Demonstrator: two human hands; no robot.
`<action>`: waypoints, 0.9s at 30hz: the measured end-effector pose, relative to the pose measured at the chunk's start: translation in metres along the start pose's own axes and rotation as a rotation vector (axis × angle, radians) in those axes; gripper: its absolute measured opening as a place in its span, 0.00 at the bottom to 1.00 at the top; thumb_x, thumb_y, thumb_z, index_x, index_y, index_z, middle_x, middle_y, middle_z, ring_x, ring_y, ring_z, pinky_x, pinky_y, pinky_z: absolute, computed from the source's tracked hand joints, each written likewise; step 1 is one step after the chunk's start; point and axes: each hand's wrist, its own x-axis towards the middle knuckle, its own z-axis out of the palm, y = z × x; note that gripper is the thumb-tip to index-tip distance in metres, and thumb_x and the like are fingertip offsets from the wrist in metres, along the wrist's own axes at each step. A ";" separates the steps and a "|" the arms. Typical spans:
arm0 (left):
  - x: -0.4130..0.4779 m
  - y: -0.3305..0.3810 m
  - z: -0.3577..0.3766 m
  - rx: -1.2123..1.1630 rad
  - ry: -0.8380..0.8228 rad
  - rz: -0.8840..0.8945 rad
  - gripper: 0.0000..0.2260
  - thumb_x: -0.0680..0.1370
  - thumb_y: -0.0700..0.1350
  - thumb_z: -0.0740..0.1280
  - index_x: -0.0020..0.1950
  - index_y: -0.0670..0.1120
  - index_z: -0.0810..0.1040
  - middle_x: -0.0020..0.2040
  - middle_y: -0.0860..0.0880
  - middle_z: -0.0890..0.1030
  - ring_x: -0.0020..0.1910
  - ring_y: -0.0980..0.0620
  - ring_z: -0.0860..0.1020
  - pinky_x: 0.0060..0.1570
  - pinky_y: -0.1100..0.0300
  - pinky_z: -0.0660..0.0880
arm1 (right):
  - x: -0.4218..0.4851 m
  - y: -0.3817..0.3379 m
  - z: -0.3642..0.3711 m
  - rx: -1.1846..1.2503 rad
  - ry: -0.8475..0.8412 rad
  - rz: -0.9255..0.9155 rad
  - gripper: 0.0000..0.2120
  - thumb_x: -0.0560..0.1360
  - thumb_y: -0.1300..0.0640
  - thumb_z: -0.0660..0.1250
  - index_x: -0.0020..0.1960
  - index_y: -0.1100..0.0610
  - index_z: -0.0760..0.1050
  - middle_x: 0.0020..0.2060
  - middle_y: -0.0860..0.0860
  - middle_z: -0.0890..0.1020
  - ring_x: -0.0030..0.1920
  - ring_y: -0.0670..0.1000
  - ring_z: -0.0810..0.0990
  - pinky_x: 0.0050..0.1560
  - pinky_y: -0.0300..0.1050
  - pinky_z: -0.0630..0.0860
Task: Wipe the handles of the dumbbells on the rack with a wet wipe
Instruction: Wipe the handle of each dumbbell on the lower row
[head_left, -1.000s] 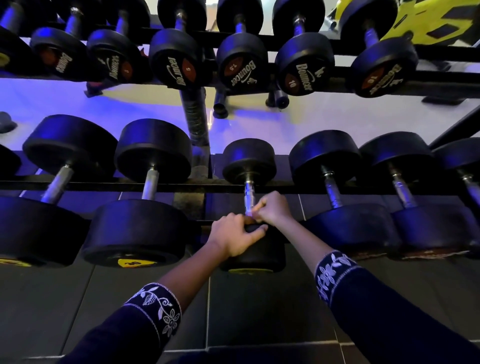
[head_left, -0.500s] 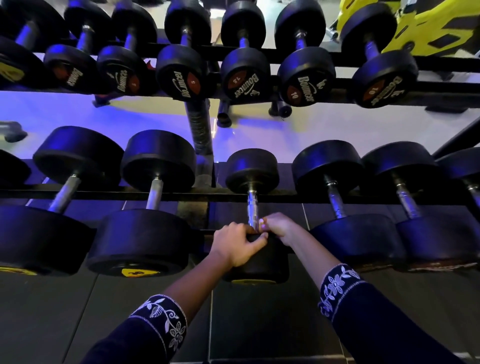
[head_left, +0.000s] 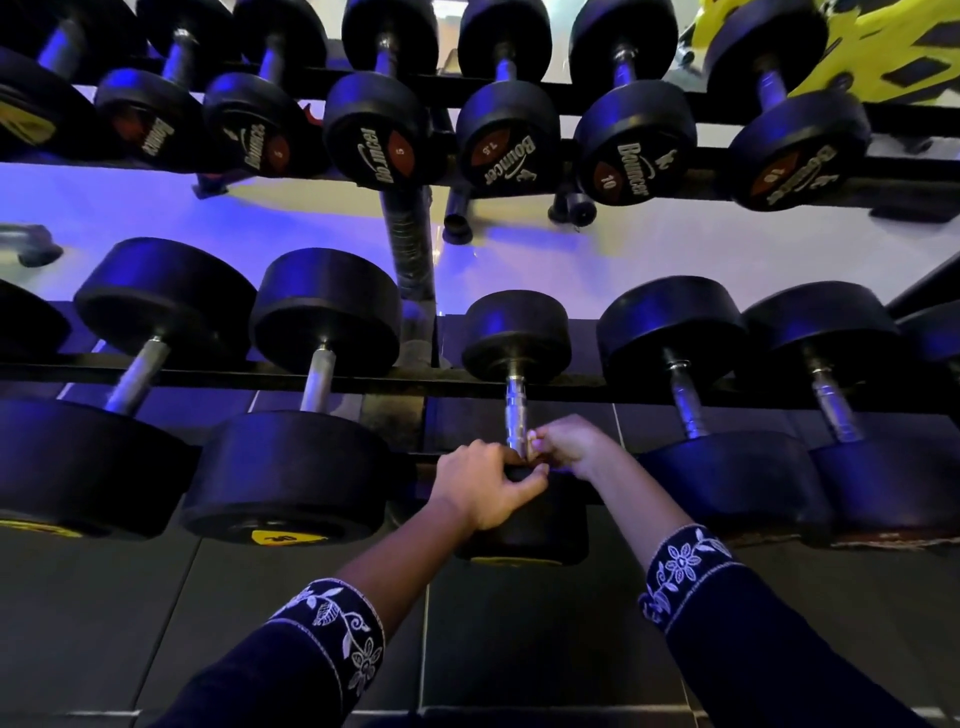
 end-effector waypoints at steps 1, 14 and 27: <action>0.000 -0.001 0.001 0.001 0.005 0.002 0.27 0.72 0.72 0.53 0.54 0.56 0.82 0.43 0.53 0.83 0.46 0.50 0.81 0.39 0.59 0.68 | 0.001 -0.005 0.002 -0.048 0.054 -0.021 0.08 0.73 0.71 0.62 0.45 0.64 0.79 0.31 0.57 0.78 0.29 0.50 0.77 0.28 0.39 0.74; 0.001 -0.001 0.002 0.042 -0.001 -0.010 0.29 0.72 0.71 0.53 0.48 0.51 0.82 0.43 0.50 0.82 0.45 0.48 0.81 0.40 0.57 0.71 | 0.005 -0.035 0.033 -0.942 0.264 -0.708 0.07 0.74 0.56 0.66 0.48 0.55 0.81 0.50 0.55 0.78 0.54 0.57 0.77 0.48 0.46 0.75; 0.004 -0.006 0.006 0.024 0.030 0.012 0.34 0.68 0.75 0.48 0.47 0.53 0.82 0.42 0.52 0.82 0.45 0.50 0.80 0.42 0.57 0.73 | 0.008 -0.037 0.012 -0.942 0.178 -0.764 0.09 0.74 0.56 0.67 0.53 0.53 0.81 0.51 0.57 0.75 0.52 0.58 0.76 0.51 0.46 0.73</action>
